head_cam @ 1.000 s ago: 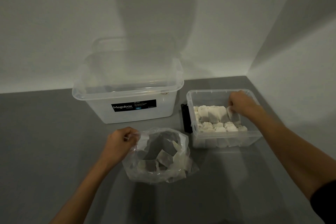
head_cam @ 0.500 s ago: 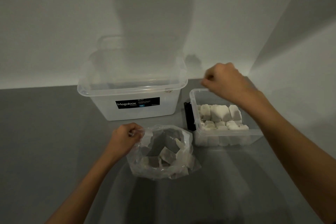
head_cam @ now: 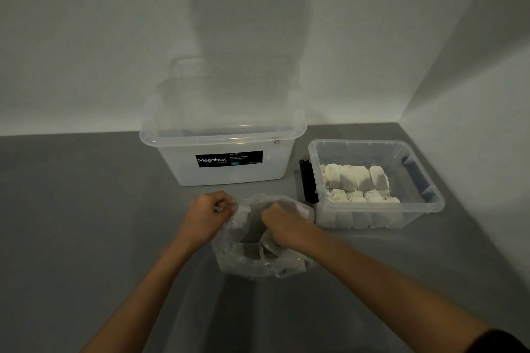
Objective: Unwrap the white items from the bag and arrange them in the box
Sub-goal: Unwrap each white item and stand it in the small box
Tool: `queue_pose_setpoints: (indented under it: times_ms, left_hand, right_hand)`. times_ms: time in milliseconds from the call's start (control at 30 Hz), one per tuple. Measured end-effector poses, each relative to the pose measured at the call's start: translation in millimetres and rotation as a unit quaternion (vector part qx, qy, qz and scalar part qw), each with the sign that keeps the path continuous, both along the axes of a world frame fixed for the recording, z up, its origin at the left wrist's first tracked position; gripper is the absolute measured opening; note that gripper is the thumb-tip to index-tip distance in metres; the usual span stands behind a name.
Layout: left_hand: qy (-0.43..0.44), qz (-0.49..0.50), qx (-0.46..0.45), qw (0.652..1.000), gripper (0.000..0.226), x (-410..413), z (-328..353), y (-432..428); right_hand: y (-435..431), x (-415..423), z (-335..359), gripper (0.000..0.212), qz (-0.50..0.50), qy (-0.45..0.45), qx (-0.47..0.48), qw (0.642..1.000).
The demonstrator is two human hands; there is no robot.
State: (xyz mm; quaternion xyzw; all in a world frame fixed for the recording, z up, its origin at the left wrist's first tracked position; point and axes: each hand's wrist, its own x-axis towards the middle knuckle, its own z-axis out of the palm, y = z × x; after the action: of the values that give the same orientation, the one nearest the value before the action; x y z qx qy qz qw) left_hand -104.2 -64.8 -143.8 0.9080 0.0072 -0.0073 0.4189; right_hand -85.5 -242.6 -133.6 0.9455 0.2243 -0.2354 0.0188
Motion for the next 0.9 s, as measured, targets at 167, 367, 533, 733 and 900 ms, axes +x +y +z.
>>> queue_pose_setpoints:
  times_ms: [167, 367, 533, 733, 900]
  left_hand:
    - [0.011, -0.002, 0.001, 1.0, 0.008, -3, 0, -3]
    - [0.006, -0.003, 0.01, 1.0, 0.007, -3, 6, -7]
    - [0.012, -0.01, -0.002, 1.0, 0.007, -1, 10, -9]
    - [0.002, -0.018, 0.005, 1.0, 0.012, -3, 17, -13]
    - [-0.086, -0.007, 0.039, 0.996, 0.027, -10, 34, -25]
  right_hand:
    - [-5, -4, -13, 0.024, -0.008, -0.001, -0.031, 0.999]
    - [-10, 1, -8, 0.025, -0.034, 0.018, 0.024, 0.999]
    - [-15, 5, -5, 0.031, -0.057, 0.054, 0.027, 0.997]
    - [-17, 8, -6, 0.017, -0.07, 0.072, 0.041, 0.994]
    - [-20, 11, 3, 0.024, -0.076, 0.084, 0.084, 0.99]
